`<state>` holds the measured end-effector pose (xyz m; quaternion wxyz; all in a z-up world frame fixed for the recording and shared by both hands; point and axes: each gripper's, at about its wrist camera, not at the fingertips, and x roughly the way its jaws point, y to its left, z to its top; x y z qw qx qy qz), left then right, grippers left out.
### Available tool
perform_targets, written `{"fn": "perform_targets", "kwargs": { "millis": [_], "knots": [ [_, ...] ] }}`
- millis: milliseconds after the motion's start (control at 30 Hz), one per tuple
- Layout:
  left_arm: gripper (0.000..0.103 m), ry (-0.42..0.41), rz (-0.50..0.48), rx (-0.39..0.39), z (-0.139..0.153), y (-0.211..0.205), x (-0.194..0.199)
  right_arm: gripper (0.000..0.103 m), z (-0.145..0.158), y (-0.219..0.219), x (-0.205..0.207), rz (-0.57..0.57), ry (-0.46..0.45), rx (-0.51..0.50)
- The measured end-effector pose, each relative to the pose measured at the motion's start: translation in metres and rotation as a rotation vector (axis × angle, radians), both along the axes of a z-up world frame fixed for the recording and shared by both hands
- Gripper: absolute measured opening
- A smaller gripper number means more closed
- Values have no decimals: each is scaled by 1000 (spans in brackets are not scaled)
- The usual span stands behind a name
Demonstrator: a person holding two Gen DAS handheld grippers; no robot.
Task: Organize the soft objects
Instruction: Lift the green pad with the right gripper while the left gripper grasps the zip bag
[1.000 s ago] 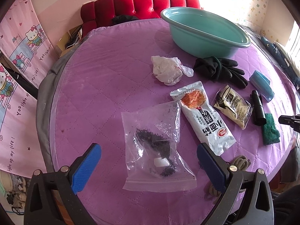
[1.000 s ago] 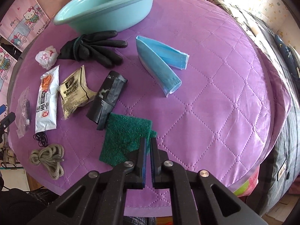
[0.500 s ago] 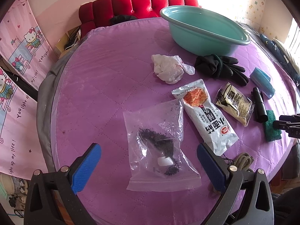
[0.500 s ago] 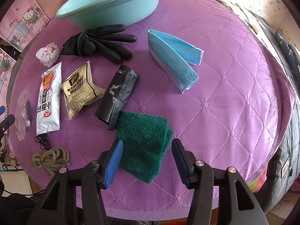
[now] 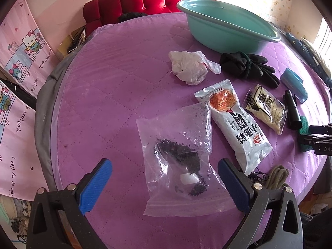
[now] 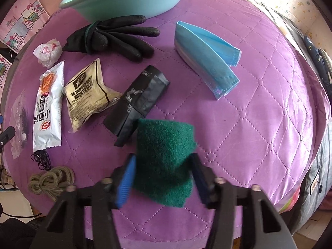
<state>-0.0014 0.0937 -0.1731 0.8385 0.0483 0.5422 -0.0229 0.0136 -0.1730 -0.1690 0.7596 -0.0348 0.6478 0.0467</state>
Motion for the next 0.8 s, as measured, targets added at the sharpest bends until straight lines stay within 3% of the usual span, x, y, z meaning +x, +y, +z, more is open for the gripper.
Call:
{"fn": "perform_targets", "kwargs": {
  "millis": [33,133,200,267,367,467,800],
  "knots": [
    [103,4,-3,-3,-3,0,2,6,1,1,-1,-4,-3,-8],
    [103,18,-9,-24,-10,0,6,5,3,4,-4,-10,0,3],
    [97,34,-13,-56,-14,2,8,5,6,5,-6,-8,-4,4],
    [53,45,-12,-75,-16,3,9,5,14,4,-9,-9,-12,10],
    [35,52,-31,-87,-15,2,9,5,20,3,-10,-4,-25,15],
    [30,51,-36,-101,-10,1,7,6,29,-1,-12,6,-35,21],
    [29,23,-27,-91,14,-11,-5,6,55,-9,-7,73,-61,45]
  ]
}}
